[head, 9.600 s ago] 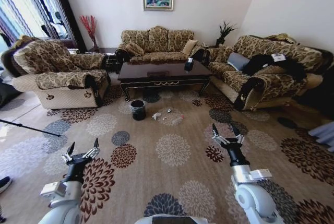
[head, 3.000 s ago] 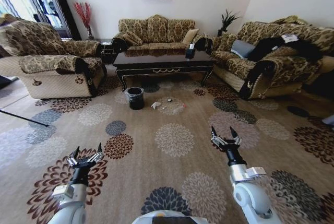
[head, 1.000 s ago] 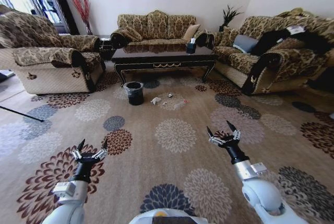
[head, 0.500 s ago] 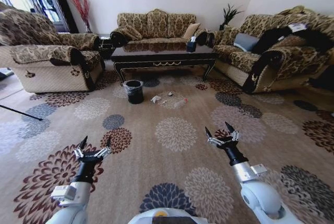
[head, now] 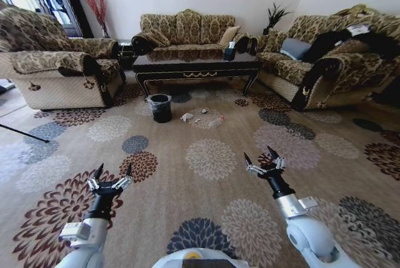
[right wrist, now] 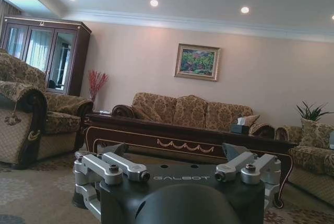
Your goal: Move to the front of the table and pick up the trash from the floor, then place it into the trash bin.
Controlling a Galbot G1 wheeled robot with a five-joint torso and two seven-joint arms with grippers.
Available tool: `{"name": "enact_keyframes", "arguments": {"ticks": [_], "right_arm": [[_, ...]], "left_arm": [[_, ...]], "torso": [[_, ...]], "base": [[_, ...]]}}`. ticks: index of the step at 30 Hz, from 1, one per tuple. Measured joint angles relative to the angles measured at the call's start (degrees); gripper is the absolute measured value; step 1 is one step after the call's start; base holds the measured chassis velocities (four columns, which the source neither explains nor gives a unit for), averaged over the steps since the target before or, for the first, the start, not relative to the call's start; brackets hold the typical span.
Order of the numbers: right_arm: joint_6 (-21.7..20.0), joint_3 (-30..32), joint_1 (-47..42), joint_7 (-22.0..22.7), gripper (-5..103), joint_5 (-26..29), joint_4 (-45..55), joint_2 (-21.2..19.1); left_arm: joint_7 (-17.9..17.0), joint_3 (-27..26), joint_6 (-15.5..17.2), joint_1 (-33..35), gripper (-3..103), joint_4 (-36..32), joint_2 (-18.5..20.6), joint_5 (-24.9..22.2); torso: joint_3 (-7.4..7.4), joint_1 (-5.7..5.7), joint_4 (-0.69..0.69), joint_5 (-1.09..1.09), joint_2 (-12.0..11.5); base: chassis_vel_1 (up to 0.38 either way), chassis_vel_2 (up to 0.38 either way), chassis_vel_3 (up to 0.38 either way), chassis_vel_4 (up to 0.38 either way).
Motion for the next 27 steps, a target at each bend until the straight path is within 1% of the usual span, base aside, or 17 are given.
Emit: {"name": "enact_keyframes", "arguments": {"ticks": [2,4,6,8,11,19,20,23,27], "right_arm": [[-0.1,-0.1,0.0,0.0,100,0.4,0.1,0.0],[-0.2,-0.2,0.2,0.0,100,3.2,0.4,0.2],[-0.2,-0.2,0.3,0.0,100,3.8,0.5,0.2],[-0.3,-0.2,0.5,-0.3,100,5.1,0.7,0.1],[-0.2,-0.2,0.7,-0.7,100,5.3,0.8,0.1],[0.8,-0.5,1.1,-1.3,100,5.4,0.4,0.4],[0.8,-0.5,1.1,-1.3,100,5.4,0.4,0.4],[1.1,-0.7,1.2,-1.6,100,5.5,0.4,0.5],[2.0,-0.6,1.8,-2.5,100,5.2,-0.2,1.1]], "left_arm": [[0.0,0.0,0.0,-0.2,100,0.2,0.0,0.0],[0.0,0.2,0.0,-0.5,100,0.6,0.0,0.0],[0.0,0.3,0.0,-0.6,100,0.7,0.0,0.1],[0.0,0.4,0.0,-0.8,100,1.4,0.0,0.2],[0.0,0.4,0.0,-1.1,100,1.6,0.0,0.2],[0.2,0.8,-0.5,-1.6,100,2.4,-0.1,0.0],[0.2,0.8,-0.5,-1.6,100,2.4,-0.1,0.0],[0.7,0.9,-1.0,-1.6,100,2.6,-0.1,0.0],[1.0,0.5,-1.7,-1.8,100,3.1,-0.2,0.1]], "torso": [[-0.27,-0.03,0.0,0.0,-0.3],[-0.85,-0.09,0.0,0.0,-0.9],[-0.97,-0.12,0.0,0.0,-1.1],[-1.57,-0.2,0.0,0.0,-1.8],[-1.93,-0.25,0.0,0.0,-2.2],[-3.74,-0.35,0.0,0.0,-4.2],[-3.74,-0.35,0.0,0.0,-4.2],[-4.34,-0.35,0.0,0.01,-4.3],[-4.6,-0.33,0.0,0.01,-4.3]], "base": [[0.0,0.0,0.0,0.0],[0.0,0.0,0.0,0.0],[0.0,0.0,0.0,0.0],[0.0,0.0,0.0,0.0],[0.0,0.0,0.0,0.0],[0.0,0.0,0.0,0.0],[0.0,0.0,0.0,0.0],[0.0,0.0,0.0,0.0],[0.0,0.0,0.0,0.0]]}}
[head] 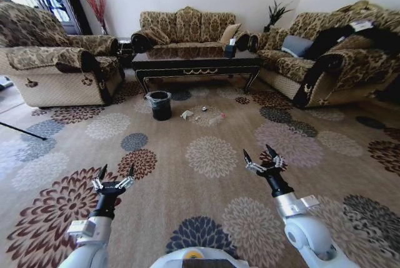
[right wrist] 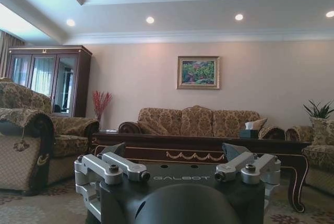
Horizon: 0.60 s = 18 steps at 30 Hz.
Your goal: Move to the front of the table and pick up the trash from the floor, then place it into the trash bin.
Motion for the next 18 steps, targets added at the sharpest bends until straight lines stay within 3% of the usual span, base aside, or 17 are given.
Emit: {"name": "enact_keyframes", "arguments": {"ticks": [18], "right_arm": [[1.4,-1.9,0.3,-3.4,100,-0.4,-1.5,1.8]], "left_arm": [[0.1,-2.2,-1.6,2.2,100,-1.1,-1.3,-0.5]], "torso": [[0.21,0.11,0.0,-0.01,0.0]], "base": [[-0.029,0.03,0.034,-0.031]]}}
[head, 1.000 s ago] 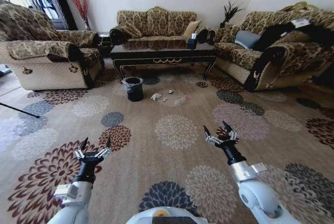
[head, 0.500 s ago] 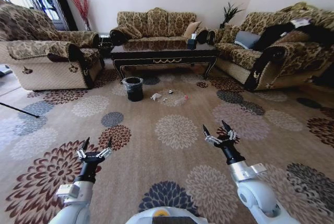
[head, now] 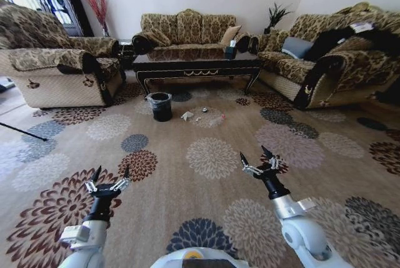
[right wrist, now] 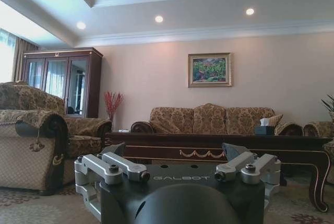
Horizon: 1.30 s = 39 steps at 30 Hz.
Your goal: Move to the front of the table and pick up the trash from the floor, then place it into the trash bin.
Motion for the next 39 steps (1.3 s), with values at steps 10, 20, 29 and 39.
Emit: {"name": "enact_keyframes", "arguments": {"ticks": [10,20,29,39], "right_arm": [[0.4,-0.3,0.6,0.2,100,-0.1,-1.4,0.6],[0.3,0.1,1.4,0.4,100,0.4,-2.6,1.0],[0.2,-0.3,1.5,0.4,100,0.2,-2.8,1.3],[0.5,-0.7,0.7,0.2,100,-0.5,-2.4,1.6]], "left_arm": [[0.0,-0.3,-0.2,-0.3,100,0.3,0.1,0.0],[0.0,-0.3,-0.1,-1.1,100,1.4,0.4,0.0],[0.0,-0.3,-0.1,-0.9,100,1.5,0.2,-0.1],[0.0,-0.4,-0.4,0.1,100,0.7,-0.3,-0.4]], "torso": [[0.13,0.03,-0.01,0.01,0.0],[0.21,0.04,-0.01,-0.03,0.0],[0.25,0.05,0.01,0.05,0.0],[0.3,0.05,0.01,0.04,0.0]], "base": [[-0.221,0.22,0.22,-0.22],[-0.332,0.337,0.336,-0.329],[-0.366,0.367,0.359,-0.357],[-0.35,0.359,0.353,-0.334]]}}
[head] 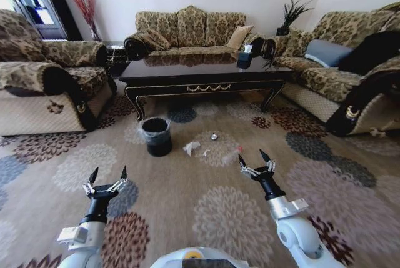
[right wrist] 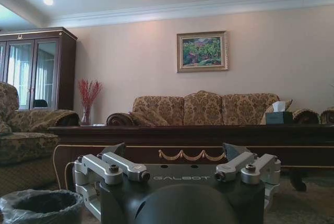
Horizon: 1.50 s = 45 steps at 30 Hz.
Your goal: Move to the front of the table and pick up the trash from the floor, then place it into the trash bin.
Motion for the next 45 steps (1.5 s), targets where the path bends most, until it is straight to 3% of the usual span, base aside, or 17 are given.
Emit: {"name": "enact_keyframes", "arguments": {"ticks": [23,45], "right_arm": [[2.0,-0.3,1.1,0.4,100,-0.5,-1.5,0.5],[2.9,-0.4,0.7,-1.3,100,-0.7,-2.0,0.6]], "left_arm": [[-0.2,0.5,-0.2,-0.5,100,1.4,-0.3,0.2],[-1.0,0.6,-0.4,-0.5,100,1.4,-0.9,1.4]], "torso": [[0.04,0.02,0.0,-0.04,0.0],[0.02,-0.01,-0.01,-0.04,0.1]], "base": [[-0.34,0.34,0.341,-0.343],[-0.008,-0.005,-0.003,-0.003]]}}
